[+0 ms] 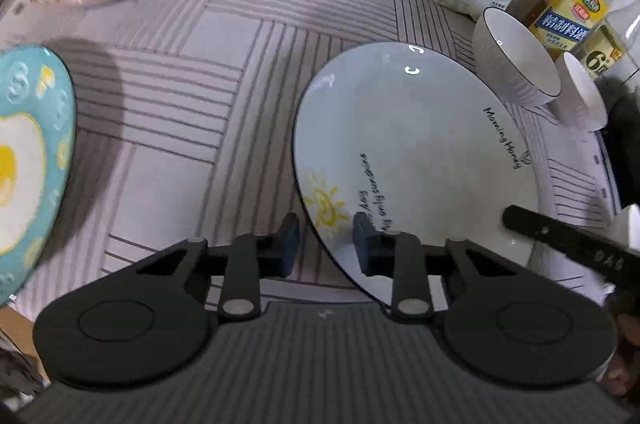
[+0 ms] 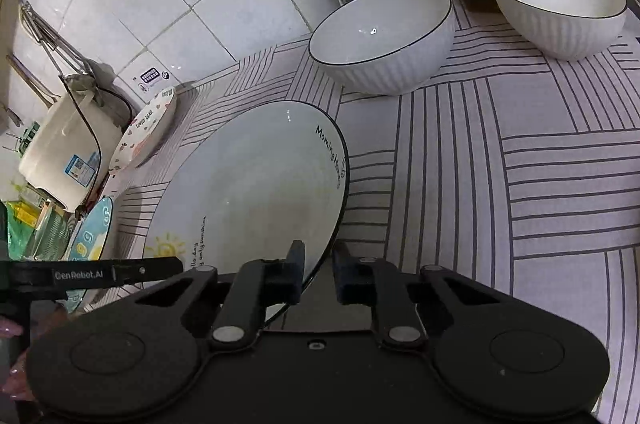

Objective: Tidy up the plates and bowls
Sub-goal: 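Reach both grippers to the white plate rim and close on it, then lift the white plate, carry it toward the bowls, lower and open both grippers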

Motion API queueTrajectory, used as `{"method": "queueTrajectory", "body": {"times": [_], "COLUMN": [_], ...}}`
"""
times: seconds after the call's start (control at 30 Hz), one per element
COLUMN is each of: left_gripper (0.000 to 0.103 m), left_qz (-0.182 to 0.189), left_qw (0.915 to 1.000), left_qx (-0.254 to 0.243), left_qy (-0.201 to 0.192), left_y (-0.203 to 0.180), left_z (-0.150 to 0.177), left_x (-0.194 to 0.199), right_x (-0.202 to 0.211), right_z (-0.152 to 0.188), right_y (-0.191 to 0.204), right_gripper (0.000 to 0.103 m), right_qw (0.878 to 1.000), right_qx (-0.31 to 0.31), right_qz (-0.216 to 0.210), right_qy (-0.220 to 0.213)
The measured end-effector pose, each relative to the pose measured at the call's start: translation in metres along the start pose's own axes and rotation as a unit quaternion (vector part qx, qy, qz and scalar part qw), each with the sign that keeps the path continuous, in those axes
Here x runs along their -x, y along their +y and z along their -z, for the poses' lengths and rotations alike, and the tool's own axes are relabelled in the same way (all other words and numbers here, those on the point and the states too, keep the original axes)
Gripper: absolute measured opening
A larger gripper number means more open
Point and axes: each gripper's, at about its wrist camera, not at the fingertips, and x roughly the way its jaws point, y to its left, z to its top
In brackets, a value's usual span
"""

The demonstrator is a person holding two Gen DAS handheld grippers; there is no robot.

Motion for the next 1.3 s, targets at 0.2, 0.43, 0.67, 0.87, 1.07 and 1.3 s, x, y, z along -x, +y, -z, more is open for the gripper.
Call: {"method": "queueTrajectory", "body": {"times": [0.2, 0.43, 0.67, 0.87, 1.07, 1.3], "left_gripper": [0.026, 0.027, 0.027, 0.027, 0.027, 0.027], "left_qz": [-0.009, -0.032, -0.06, -0.045, -0.061, -0.069], "left_qw": [1.0, 0.9993, 0.9974, 0.9983, 0.9958, 0.9946], "left_qx": [-0.003, -0.017, -0.032, -0.004, -0.003, -0.038], "left_qy": [-0.002, 0.002, -0.025, -0.037, -0.068, -0.068], "left_y": [-0.008, -0.008, 0.001, 0.021, 0.026, 0.025], "left_z": [-0.002, -0.01, -0.028, -0.064, -0.099, -0.13], "left_x": [-0.003, 0.005, 0.026, 0.027, 0.01, -0.019], "right_x": [-0.007, -0.005, -0.01, -0.022, -0.042, -0.075], "right_z": [0.0, -0.008, -0.012, -0.038, -0.069, -0.077], "right_y": [-0.004, -0.003, 0.013, 0.035, 0.04, 0.035], "right_gripper": [0.019, 0.023, 0.028, 0.028, 0.028, 0.03], "right_qw": [1.0, 0.998, 0.996, 0.994, 0.992, 0.996], "right_qx": [0.006, 0.028, 0.048, 0.076, 0.087, 0.043], "right_qz": [-0.013, -0.036, -0.071, -0.084, -0.088, -0.075], "right_qy": [-0.003, 0.034, 0.026, -0.003, -0.018, -0.028]}}
